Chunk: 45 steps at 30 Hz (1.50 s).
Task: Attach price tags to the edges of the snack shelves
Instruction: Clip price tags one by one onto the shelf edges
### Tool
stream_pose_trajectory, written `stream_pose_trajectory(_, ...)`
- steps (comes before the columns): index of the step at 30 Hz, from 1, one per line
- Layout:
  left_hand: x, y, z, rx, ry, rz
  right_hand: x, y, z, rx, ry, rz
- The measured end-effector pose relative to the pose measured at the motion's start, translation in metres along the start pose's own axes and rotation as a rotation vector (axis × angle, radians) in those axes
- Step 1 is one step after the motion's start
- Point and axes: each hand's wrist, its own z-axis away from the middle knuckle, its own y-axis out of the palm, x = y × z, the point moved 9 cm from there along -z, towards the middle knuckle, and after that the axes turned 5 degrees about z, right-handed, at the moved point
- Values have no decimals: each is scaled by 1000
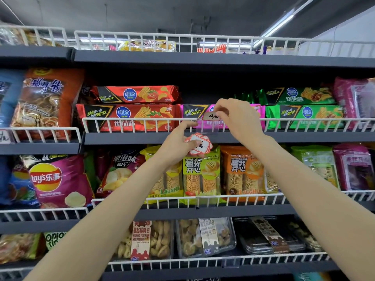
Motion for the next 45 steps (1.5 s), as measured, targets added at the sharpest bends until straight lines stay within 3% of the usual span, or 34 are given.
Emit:
stream_pose_trajectory(6,2,1,-1,0,-3,8,7,2,-5,0,-30,57)
stream_pose_trajectory(12,1,1,-1,20,6,18,11,25,-4,169,-67,311)
stream_pose_trajectory(30,-2,-2,-4,34,38,21,14,26,15,66,-28,289)
stream_pose_trajectory(37,-1,-3,-1,12,-35,106,9,23,20,101,5,207)
stream_pose_trajectory(41,1,-7,8,-47,-37,132,1,24,27,94,60,-16)
stream_pose_trajectory(45,-1,-12,19,-124,13,169,-10,21,37,113,236,-300)
